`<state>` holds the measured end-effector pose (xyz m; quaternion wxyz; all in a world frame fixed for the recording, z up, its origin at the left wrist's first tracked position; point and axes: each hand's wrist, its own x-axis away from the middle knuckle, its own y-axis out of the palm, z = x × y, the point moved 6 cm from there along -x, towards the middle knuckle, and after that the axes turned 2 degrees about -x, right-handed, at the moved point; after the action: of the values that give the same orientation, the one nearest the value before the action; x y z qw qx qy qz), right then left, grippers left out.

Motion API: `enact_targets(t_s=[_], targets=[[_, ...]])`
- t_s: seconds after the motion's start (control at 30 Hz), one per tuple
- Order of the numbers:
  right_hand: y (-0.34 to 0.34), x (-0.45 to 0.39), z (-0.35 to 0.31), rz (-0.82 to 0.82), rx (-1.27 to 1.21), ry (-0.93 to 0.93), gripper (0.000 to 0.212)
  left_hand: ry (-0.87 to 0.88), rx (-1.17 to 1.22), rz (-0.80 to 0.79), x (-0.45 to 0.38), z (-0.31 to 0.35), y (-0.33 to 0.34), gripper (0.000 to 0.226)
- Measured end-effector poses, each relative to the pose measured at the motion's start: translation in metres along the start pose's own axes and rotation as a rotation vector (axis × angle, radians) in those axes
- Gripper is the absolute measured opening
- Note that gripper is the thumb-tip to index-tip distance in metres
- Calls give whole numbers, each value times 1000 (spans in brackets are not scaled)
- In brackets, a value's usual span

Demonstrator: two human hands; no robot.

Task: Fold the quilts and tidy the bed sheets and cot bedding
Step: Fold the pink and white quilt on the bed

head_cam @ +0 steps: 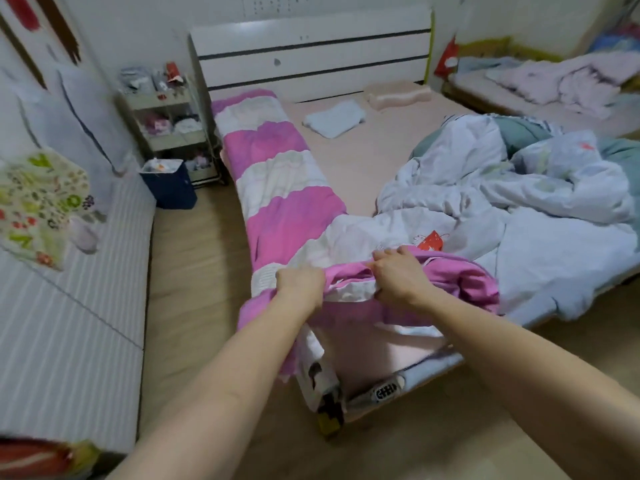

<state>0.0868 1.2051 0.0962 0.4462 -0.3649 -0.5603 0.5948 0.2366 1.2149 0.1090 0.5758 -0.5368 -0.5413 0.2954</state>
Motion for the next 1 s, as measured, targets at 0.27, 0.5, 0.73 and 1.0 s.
enact_targets(t_s=[0.27, 0.5, 0.73, 1.0], targets=[[-44, -125, -29, 126, 83, -39, 31, -161, -27, 174, -62, -91, -11, 41], [-27, -266, -57, 111, 117, 50, 33, -82, 35, 188, -177, -191, 5, 36], [-14, -409, -58, 214, 238, -66, 37, 14, 93, 166, -305, -275, 8, 41], [53, -480, -12, 402, 544, -414, 32, 25, 42, 151, -435, -286, 57, 40]])
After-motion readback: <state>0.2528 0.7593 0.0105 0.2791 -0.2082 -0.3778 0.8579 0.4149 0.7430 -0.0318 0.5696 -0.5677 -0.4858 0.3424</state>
